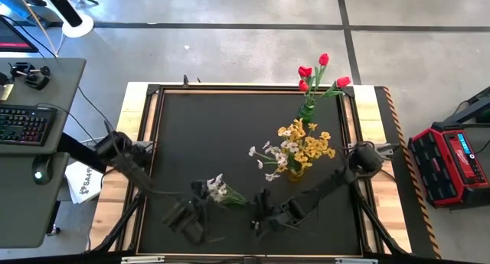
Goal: Sort flowers into vase by color
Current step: Put the white flowers into the yellow vase
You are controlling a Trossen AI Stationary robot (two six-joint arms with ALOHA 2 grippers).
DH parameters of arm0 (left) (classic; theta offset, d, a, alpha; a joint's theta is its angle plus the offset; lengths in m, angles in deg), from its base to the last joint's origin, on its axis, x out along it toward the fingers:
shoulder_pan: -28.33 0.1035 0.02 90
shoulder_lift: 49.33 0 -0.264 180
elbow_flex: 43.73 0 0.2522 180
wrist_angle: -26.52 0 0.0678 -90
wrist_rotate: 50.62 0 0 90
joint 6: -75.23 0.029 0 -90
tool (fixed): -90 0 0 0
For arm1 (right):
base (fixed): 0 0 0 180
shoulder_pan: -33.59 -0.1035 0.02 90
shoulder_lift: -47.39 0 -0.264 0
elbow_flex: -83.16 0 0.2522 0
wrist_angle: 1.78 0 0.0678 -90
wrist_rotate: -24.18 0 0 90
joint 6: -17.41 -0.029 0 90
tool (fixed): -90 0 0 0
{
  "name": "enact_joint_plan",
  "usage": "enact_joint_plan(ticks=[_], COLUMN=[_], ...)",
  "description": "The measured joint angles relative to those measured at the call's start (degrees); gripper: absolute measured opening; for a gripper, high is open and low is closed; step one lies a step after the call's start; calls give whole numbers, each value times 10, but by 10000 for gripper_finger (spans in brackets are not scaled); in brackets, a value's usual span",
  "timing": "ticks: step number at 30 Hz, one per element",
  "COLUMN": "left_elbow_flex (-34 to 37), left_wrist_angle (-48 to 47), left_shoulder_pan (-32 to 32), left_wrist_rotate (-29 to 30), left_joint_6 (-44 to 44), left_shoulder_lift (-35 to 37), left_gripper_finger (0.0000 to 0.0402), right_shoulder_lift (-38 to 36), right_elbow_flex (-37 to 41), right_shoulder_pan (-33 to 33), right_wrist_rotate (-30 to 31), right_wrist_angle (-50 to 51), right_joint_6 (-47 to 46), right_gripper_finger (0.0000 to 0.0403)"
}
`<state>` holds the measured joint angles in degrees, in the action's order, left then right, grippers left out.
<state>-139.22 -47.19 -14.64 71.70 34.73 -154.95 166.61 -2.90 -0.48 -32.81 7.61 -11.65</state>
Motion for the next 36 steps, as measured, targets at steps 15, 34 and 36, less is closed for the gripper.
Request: enact_joint_plan(ticks=[15,34,36], left_elbow_flex=[0,0,0], left_wrist_angle=[-4,-109,-107], left_shoulder_pan=[-86,-173,-175], left_wrist_rotate=[40,29,40], left_joint_6=[-149,-314,-314], left_shoulder_lift=[0,0,0], left_gripper_finger=[154,154,154], right_shoulder_lift=[5,6,8], right_elbow_flex=[0,0,0], right_shoulder_pan=[27,31,31], right_wrist_rotate=[-33,0,0], right_wrist_angle=[29,54,58], right_joint_6=[12,-40,-54], right_gripper_finger=[154,225,230])
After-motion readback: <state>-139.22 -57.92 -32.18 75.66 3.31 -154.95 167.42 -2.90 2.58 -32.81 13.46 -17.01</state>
